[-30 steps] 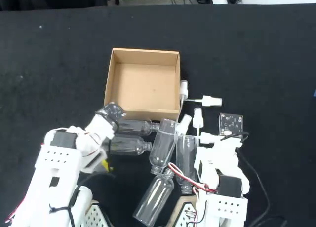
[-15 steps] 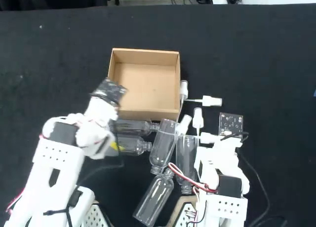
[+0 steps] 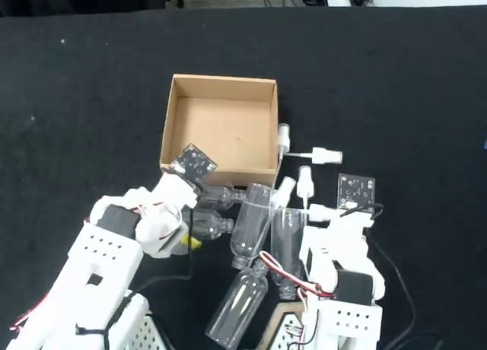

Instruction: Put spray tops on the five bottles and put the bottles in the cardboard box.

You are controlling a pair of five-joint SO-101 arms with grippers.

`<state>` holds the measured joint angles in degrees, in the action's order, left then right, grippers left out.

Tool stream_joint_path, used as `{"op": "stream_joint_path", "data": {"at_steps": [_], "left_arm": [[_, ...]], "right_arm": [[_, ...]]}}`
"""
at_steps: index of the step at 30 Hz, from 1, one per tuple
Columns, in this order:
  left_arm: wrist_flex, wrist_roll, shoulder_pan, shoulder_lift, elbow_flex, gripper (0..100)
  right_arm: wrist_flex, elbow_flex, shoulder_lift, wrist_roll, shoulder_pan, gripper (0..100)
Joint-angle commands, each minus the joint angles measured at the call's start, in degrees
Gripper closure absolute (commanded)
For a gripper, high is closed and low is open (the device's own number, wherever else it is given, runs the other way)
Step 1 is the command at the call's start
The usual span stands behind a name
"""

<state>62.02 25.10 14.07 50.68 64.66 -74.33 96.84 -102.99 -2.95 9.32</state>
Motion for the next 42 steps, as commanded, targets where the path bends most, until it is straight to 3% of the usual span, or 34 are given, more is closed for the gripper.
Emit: {"op": "stream_joint_path", "data": {"at_steps": [1,13,24,34,42], "left_arm": [[0.2,3.7,-1.9,-0.3,2.1,69],[0.3,18.4,-16.0,-0.2,1.9,69],[0.2,18.6,-16.9,-0.2,-1.7,70],[-2.9,-4.8,-17.1,-0.8,-5.7,69],[-14.9,-7.8,-24.7,-0.8,-0.2,69]], "right_arm": [[-0.4,-0.5,-5.6,0.3,-1.1,98.4],[-0.4,-0.5,-5.6,0.3,-1.1,98.4],[-0.4,-0.5,-5.6,0.3,-1.1,98.4],[-0.4,-0.5,-5.6,0.3,-1.1,98.4],[-0.4,-0.5,-5.6,0.3,-1.1,98.4]]}}
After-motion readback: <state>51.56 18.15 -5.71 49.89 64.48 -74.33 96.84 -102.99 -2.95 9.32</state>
